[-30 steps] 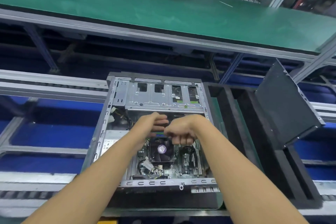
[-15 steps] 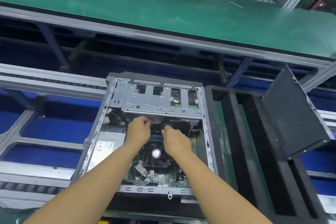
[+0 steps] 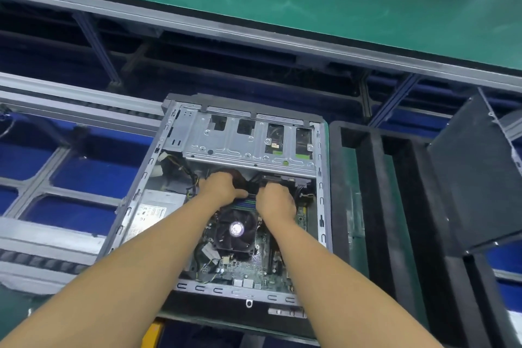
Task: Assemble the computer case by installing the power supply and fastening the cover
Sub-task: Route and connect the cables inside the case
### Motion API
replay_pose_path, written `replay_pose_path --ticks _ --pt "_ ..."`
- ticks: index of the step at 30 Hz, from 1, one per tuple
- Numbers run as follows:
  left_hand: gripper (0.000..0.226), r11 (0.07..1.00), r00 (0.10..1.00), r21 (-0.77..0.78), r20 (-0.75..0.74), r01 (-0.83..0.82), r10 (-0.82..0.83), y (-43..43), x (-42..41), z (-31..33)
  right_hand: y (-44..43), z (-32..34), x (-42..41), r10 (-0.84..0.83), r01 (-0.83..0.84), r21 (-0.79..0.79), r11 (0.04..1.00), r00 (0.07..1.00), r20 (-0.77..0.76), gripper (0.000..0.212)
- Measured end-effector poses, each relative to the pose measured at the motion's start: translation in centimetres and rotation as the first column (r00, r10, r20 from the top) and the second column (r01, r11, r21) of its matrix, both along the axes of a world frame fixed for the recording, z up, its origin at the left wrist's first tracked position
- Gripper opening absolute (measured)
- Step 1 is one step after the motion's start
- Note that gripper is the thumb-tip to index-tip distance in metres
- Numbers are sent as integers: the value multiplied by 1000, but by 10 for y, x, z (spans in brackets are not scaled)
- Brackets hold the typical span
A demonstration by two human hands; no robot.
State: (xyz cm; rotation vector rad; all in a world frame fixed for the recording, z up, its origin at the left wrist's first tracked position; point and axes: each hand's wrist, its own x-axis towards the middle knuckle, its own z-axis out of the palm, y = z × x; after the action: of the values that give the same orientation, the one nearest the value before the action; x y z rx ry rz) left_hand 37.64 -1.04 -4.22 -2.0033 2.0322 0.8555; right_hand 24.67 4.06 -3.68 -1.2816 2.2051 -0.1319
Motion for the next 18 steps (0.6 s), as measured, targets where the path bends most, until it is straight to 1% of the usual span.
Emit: replay_pose_path --ticks 1,3,5,7,10,12,14,16,18 --pt "51 999 998 9 -44 -39 39 0 1 -1 -1 -1 -1 -18 18 6 1000 1000 14 32" --pt "42 989 982 14 -117 -150 150 -1 2 -3 -2 -1 -2 -45 44 28 999 998 34 34" --pt "34 965 958 34 -117 -261 263 -5 2 -2 -5 -5 -5 -40 37 54 998 998 51 37" --pt "37 943 938 88 -108 -321 329 -10 0 -2 -10 -6 -7 -23 17 80 997 998 63 40" --pt "39 928 930 152 -95 -340 356 -11 -2 -1 -13 -6 -12 -8 0 126 992 998 58 41" --pt "38 934 938 149 -74 -325 339 -10 -5 1 -15 -6 -14 6 -16 172 985 998 62 42" --pt "38 929 933 140 -62 -344 355 -9 -6 1 -17 -7 -14 9 -23 211 977 998 67 45" --pt "40 930 937 156 -60 -333 345 -10 -6 2 -18 -7 -12 6 -19 202 979 998 63 44" --pt "40 919 927 174 -70 -353 369 -13 -6 -3 -16 -7 -11 -7 -4 180 984 998 62 40"
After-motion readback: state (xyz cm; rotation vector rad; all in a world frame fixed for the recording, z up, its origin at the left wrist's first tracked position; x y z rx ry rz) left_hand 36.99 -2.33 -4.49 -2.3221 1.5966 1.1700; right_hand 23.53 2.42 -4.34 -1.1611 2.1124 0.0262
